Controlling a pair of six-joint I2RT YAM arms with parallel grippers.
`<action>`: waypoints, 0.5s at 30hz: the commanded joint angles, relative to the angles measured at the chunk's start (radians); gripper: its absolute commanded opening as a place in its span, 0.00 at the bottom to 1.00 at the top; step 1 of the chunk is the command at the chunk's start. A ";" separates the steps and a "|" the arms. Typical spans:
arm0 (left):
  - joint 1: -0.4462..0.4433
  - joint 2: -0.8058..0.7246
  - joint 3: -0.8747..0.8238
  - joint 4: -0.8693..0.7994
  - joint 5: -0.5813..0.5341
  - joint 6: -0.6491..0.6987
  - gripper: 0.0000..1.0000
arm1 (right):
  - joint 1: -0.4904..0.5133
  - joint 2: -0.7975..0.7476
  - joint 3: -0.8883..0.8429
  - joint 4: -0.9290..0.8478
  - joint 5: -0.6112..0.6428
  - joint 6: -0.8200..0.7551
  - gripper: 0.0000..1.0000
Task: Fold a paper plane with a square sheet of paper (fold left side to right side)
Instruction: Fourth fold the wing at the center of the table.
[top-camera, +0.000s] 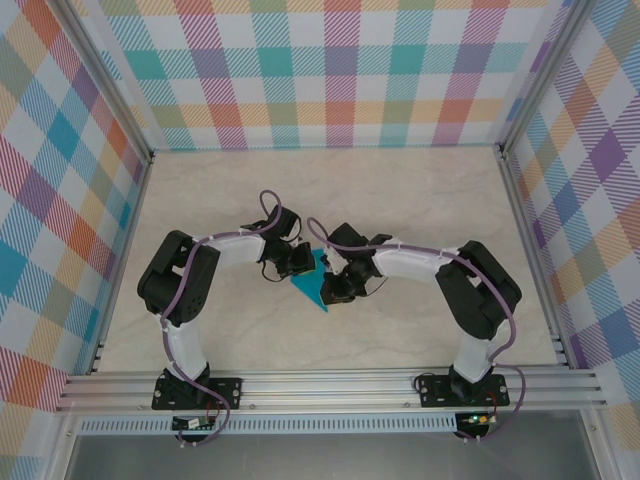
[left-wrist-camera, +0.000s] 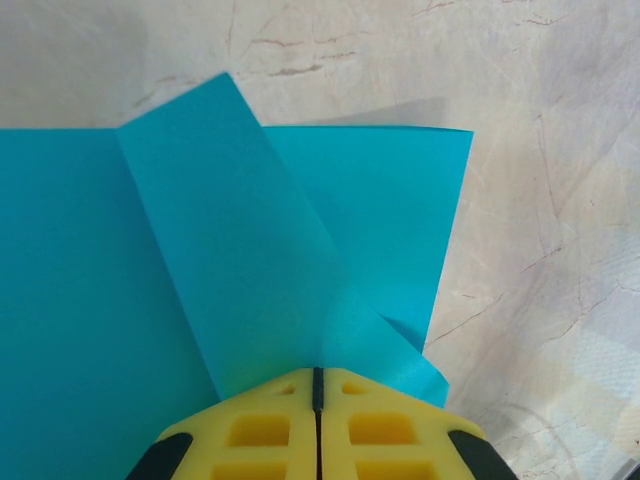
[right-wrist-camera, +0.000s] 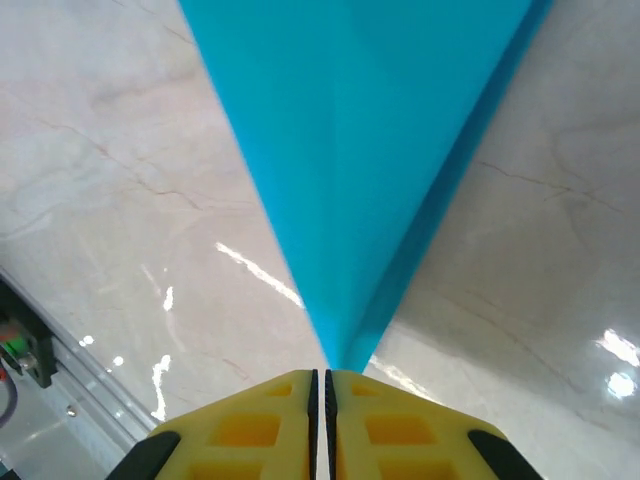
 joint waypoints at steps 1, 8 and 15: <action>-0.005 0.026 -0.039 -0.106 -0.095 0.007 0.06 | 0.009 -0.044 0.050 -0.059 0.027 -0.020 0.13; -0.005 0.026 -0.037 -0.107 -0.093 0.006 0.06 | 0.020 -0.014 0.028 0.034 -0.049 0.013 0.13; -0.005 0.024 -0.035 -0.111 -0.091 0.009 0.06 | 0.004 0.048 -0.022 0.148 -0.100 0.059 0.13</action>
